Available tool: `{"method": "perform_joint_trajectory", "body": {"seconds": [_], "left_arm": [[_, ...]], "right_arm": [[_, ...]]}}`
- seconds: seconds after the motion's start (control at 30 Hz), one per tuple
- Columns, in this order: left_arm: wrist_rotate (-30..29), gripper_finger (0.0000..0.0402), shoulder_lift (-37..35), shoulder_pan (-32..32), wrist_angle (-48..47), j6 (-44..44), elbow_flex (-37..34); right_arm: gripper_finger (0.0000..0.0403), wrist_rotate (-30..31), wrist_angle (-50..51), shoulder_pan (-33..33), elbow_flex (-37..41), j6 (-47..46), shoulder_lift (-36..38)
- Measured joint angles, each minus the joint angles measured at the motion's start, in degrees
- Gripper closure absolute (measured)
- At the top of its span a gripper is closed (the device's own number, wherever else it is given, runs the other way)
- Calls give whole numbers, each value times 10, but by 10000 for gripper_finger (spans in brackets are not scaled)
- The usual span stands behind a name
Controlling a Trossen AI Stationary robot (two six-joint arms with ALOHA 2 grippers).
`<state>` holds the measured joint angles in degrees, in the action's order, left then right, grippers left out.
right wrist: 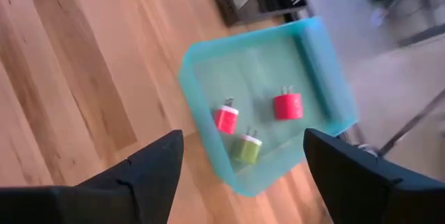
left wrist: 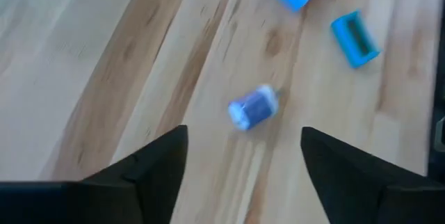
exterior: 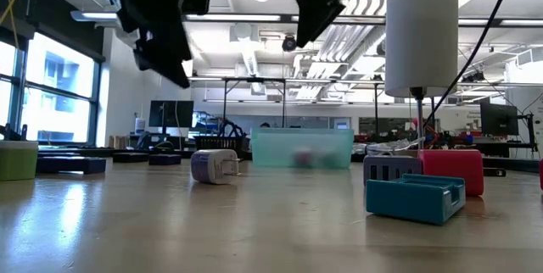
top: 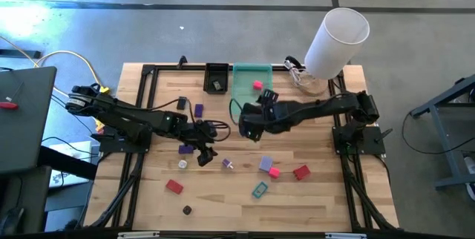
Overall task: Pick & Place Office items
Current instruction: Put the black digital clock into the black bin
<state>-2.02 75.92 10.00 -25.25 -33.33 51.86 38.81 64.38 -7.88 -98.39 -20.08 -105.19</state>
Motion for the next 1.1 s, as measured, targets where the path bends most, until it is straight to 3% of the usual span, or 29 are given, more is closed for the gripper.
{"method": "perform_joint_trajectory", "body": {"seconds": [0.13, 0.23, 0.4, 0.53, 0.8, 1.1], "left_arm": [[17, 107, -15, -11, -8, 47, 0], [-12, 106, -40, -10, -26, 90, 2], [-111, 106, -81, -5, -169, 75, 2], [-125, 106, -87, -24, -289, 46, 2], [-128, 106, -87, -186, -413, -27, 2], [-123, 106, -87, -332, -404, -83, 2]], "right_arm": [[117, 38, 22, -42, 0, -33, 0], [117, 63, 44, -73, 0, -68, 0], [117, 99, 66, -118, 0, -111, 0], [117, 99, 67, -145, 0, -120, 0], [117, 97, 65, -172, 0, -133, 0], [117, 92, 63, -176, 0, -133, 0]]}}
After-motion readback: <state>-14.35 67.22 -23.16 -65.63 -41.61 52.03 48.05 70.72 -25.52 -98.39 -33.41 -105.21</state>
